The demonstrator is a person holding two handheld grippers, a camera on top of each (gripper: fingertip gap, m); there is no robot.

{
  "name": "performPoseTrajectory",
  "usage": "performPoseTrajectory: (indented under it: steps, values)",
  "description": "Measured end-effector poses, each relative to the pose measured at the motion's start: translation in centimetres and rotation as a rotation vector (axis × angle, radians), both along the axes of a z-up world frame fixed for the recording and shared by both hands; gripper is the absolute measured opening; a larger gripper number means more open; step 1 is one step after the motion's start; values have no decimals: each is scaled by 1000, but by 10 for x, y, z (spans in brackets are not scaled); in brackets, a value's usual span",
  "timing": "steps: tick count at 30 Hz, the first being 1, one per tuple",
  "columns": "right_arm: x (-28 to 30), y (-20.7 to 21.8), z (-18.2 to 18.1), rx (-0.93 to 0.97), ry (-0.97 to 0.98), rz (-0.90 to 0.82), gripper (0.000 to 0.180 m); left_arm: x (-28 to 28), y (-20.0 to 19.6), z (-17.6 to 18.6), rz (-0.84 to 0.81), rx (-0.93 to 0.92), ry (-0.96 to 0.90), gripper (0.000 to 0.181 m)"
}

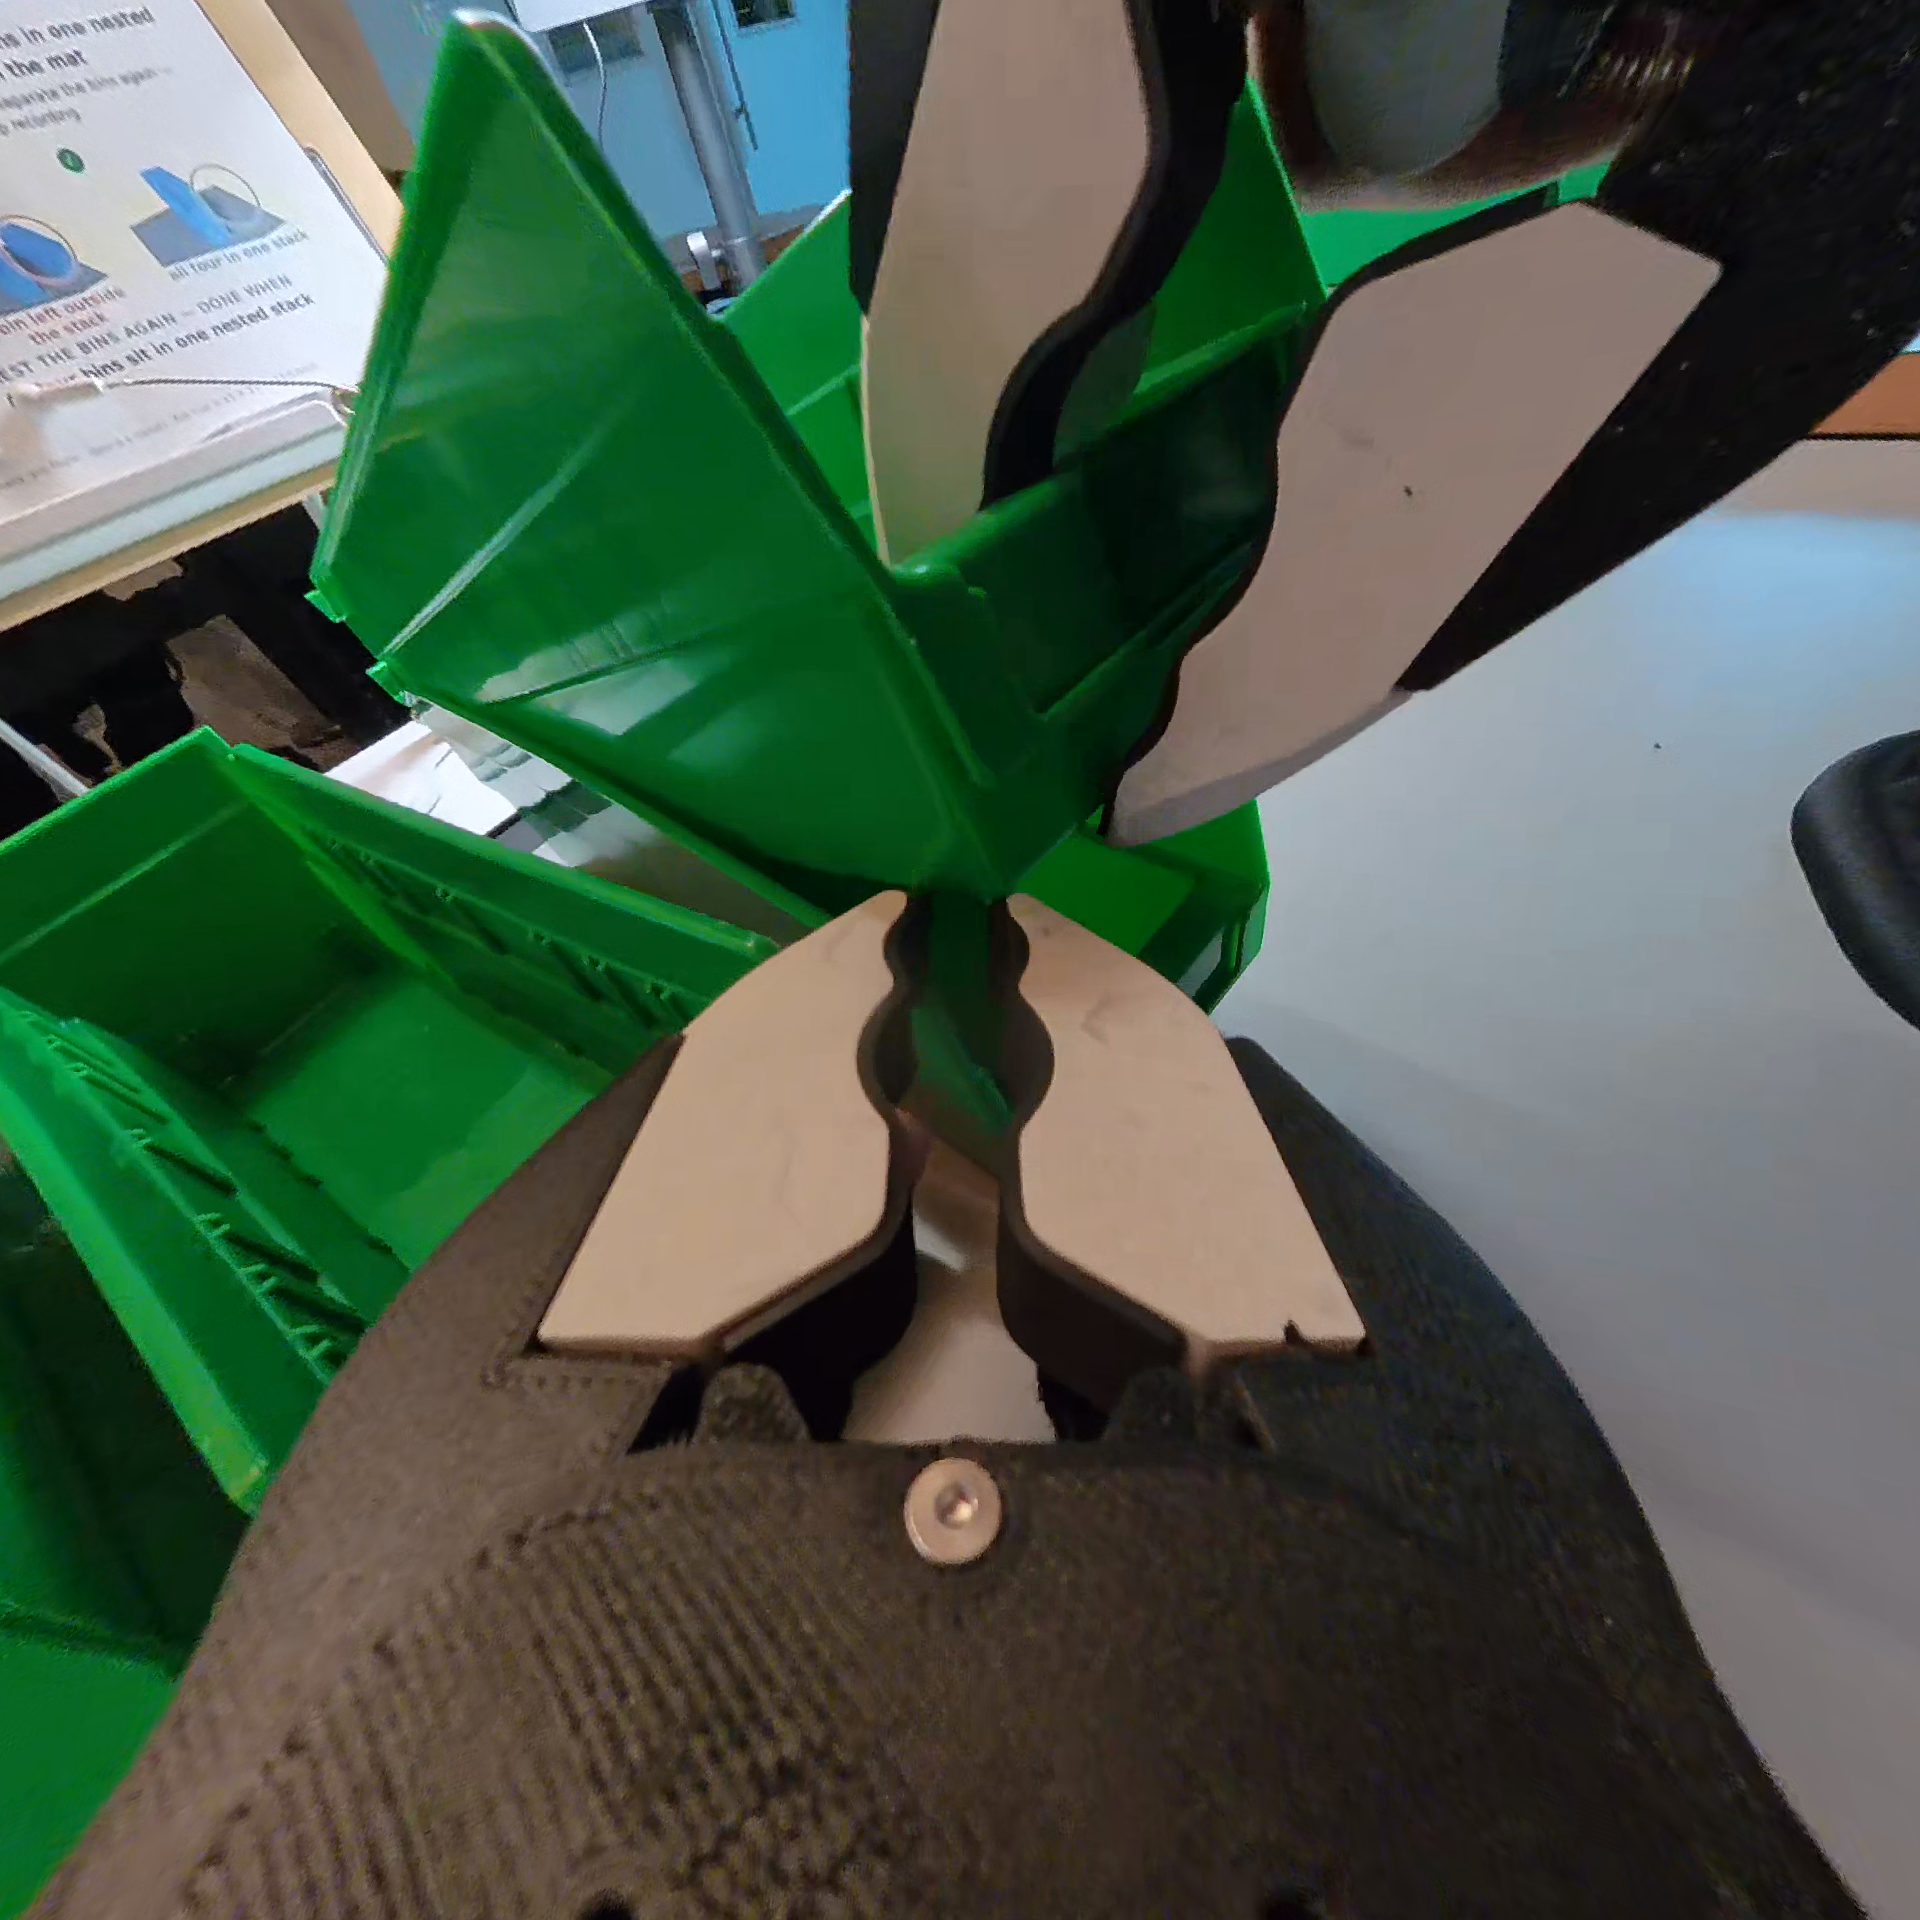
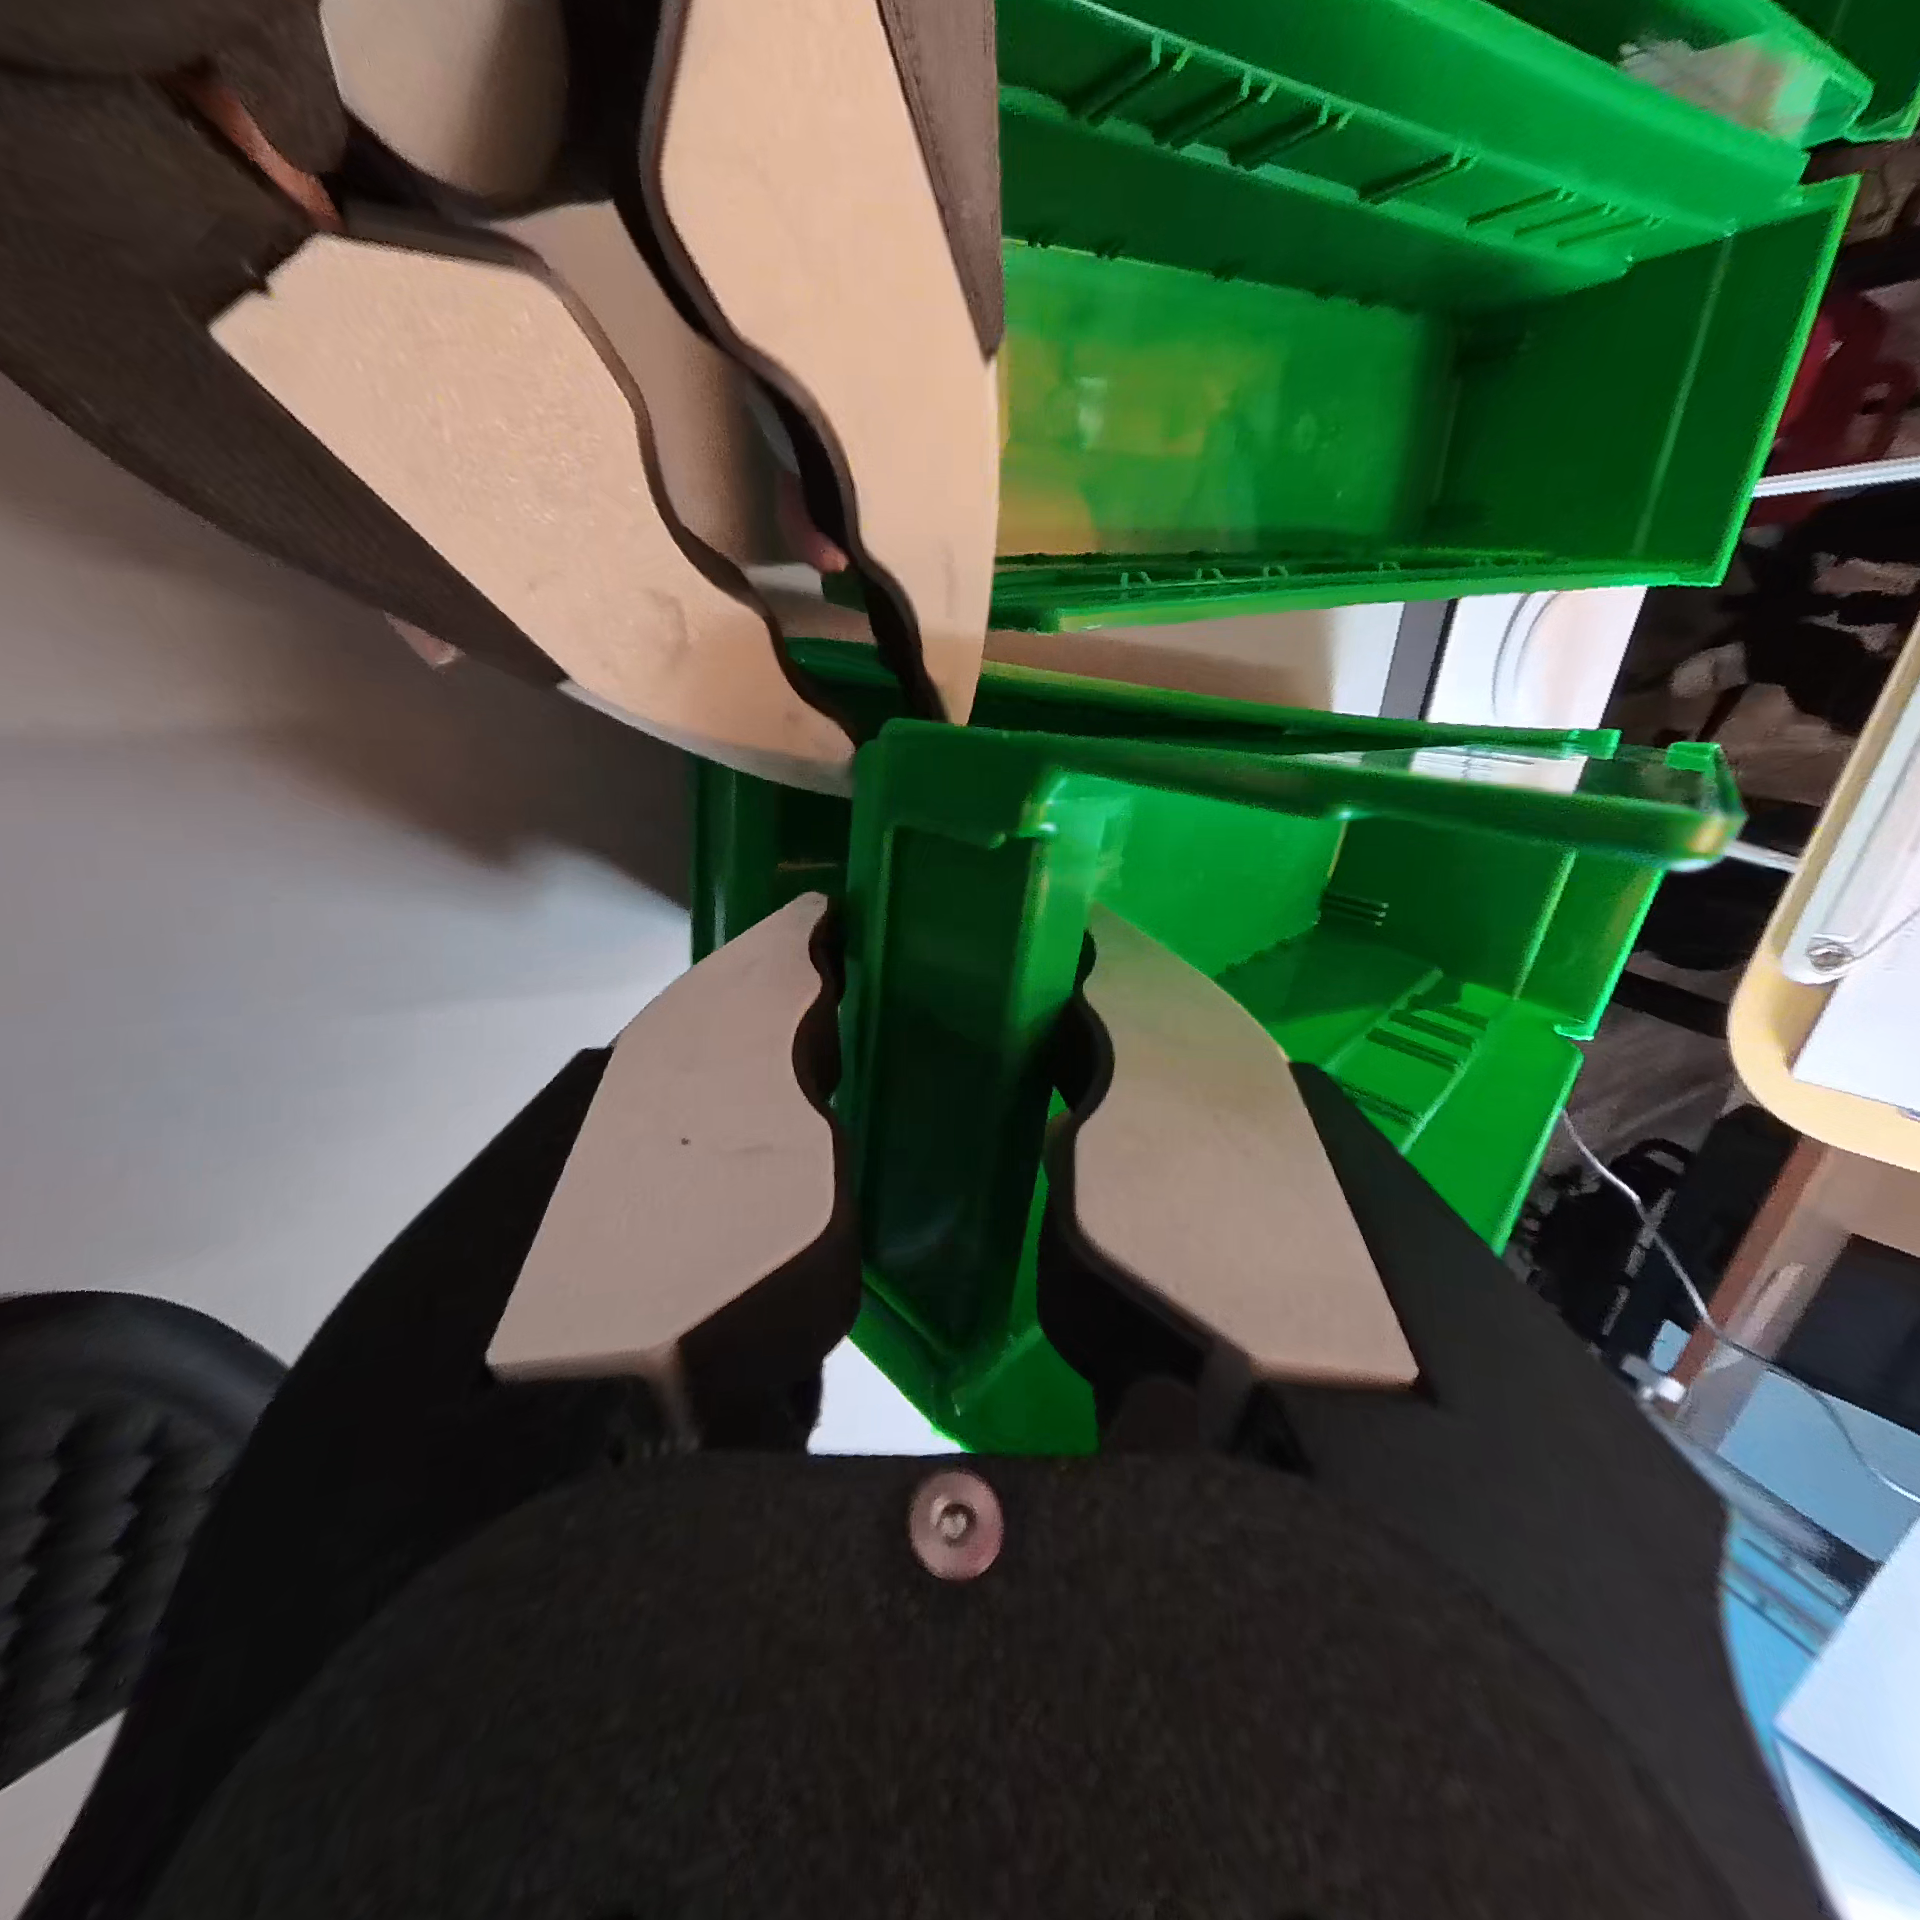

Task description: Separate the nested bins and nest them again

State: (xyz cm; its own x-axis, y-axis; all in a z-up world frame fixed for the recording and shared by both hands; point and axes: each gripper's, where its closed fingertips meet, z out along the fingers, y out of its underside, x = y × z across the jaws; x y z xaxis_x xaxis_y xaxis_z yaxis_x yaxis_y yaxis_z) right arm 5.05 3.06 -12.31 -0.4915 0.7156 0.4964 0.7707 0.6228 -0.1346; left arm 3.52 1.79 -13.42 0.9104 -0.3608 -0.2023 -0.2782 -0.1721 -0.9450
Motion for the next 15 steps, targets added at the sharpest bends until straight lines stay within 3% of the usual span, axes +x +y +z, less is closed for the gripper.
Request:
performPoseTrajectory:
  steps: [15]
  values:
    - [7,0,40,-95,36,10,39,-13,-12,5,5,-2,-22,23]
